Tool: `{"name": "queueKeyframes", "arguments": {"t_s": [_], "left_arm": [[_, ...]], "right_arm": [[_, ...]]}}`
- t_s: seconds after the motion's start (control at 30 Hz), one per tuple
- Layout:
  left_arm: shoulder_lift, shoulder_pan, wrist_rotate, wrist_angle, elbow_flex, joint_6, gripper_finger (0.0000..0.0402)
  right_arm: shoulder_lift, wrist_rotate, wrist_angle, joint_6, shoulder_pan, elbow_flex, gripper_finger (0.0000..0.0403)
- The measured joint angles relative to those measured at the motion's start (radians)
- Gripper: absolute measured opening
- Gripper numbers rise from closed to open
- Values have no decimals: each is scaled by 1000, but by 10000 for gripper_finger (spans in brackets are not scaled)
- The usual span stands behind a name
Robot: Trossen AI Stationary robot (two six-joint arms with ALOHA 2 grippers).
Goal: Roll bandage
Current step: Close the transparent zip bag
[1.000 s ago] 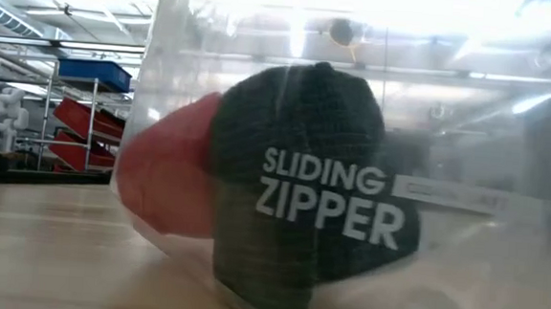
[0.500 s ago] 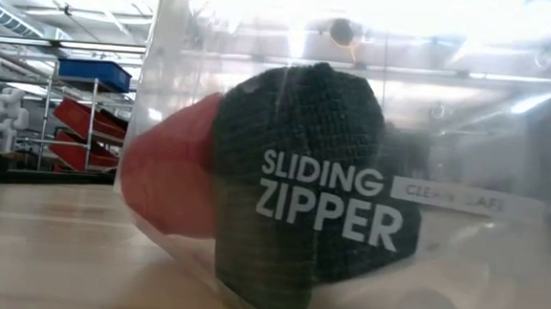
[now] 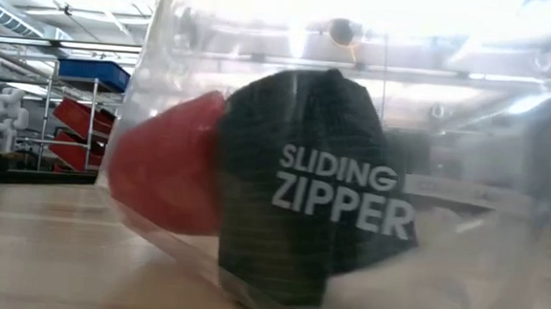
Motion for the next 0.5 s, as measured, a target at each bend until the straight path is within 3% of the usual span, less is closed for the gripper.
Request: {"name": "queueKeyframes", "arguments": {"t_s": [0.5], "left_arm": [[0, 0, 0, -4, 0, 4, 0]], "right_arm": [[15, -5, 0, -19, -11, 1, 40]]}}
